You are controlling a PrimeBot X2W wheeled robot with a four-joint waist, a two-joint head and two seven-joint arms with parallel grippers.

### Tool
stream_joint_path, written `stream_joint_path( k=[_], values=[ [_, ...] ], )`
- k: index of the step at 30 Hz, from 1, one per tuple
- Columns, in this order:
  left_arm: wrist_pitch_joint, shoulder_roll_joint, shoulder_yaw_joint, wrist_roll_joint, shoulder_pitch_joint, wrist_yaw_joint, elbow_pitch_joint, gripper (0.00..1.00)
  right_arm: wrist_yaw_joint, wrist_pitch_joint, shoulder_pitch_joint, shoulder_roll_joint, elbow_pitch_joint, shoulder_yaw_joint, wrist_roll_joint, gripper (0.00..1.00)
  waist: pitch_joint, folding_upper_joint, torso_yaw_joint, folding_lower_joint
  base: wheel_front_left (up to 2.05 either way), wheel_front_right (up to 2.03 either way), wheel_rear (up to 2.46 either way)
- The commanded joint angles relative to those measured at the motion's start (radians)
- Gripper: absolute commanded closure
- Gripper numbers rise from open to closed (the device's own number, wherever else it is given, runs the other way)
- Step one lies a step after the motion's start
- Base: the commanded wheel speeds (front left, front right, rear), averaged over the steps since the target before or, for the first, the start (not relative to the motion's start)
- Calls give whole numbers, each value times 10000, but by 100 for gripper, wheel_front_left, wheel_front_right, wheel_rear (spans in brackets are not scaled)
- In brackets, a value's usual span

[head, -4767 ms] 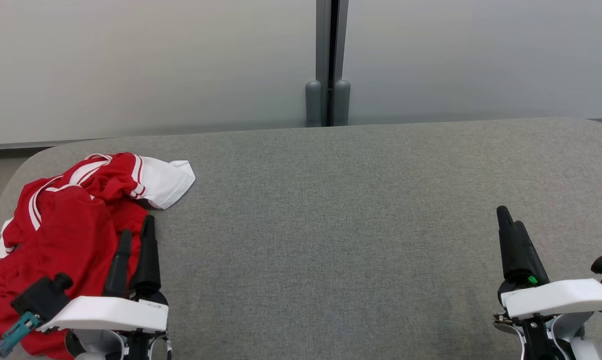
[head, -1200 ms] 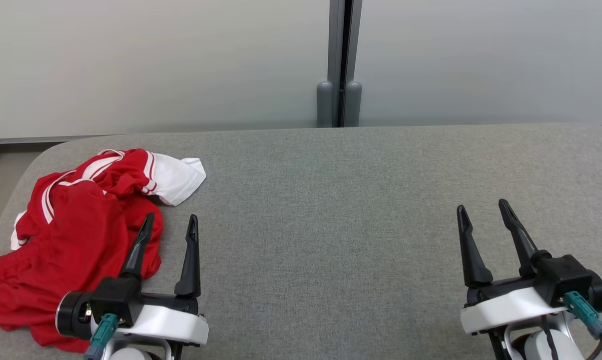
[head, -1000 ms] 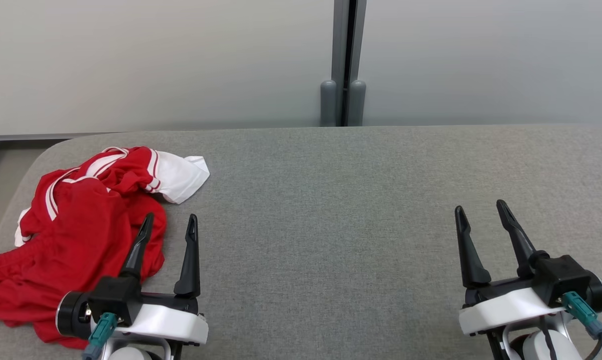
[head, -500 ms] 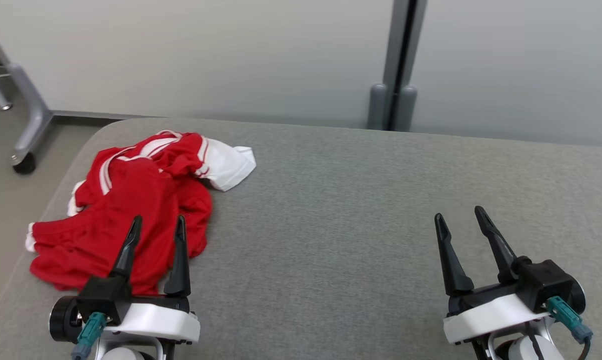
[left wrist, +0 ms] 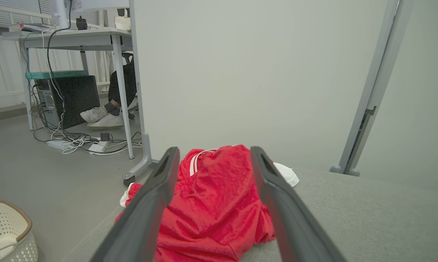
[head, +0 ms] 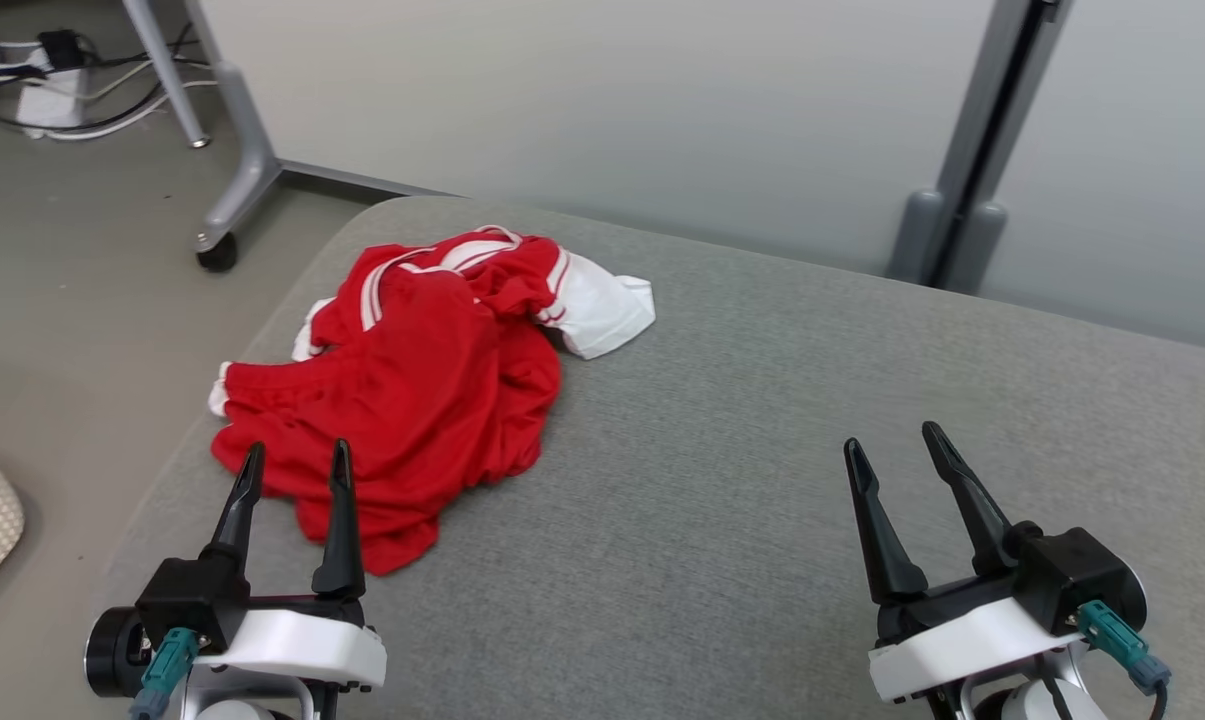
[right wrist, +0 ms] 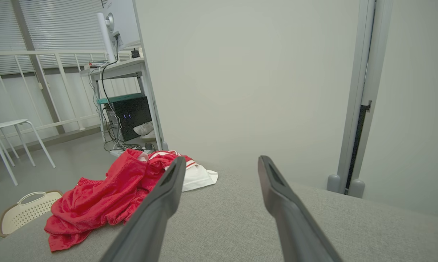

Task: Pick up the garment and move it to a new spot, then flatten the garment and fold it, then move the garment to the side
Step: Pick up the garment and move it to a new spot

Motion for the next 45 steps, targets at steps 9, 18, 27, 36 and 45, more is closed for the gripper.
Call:
stream_joint_path(
  k=[9, 18, 27, 36, 45],
  values=[
    [-21, 40, 186, 25, 5, -102, 166, 0, 19, -3, -4, -94, -93, 152, 136, 0, -54, -1, 649, 0, 0, 0, 0],
    [-2, 43, 236, -329, -432, -362, 835, 0, 19, -3, -85, -115, -253, 213, 193, 0, -24, -1, 390, 0, 0, 0, 0],
    [1885, 278, 251, -836, -2693, -510, 1780, 0, 19, -3, -312, -331, -353, 37, 114, 0, 464, -1, -357, 0, 0, 0, 0],
    [4001, 571, 596, -1534, -5161, -345, 3610, 0, 19, -3, -780, -544, -497, 118, 39, 0, 1378, -1, -1174, 0, 0, 0, 0],
    [4254, 586, 940, -2042, -7036, -98, 6035, 0, 19, -3, -1311, -714, -552, 281, -26, 0, 2328, -1, -1816, 0, 0, 0, 0]
  ],
)
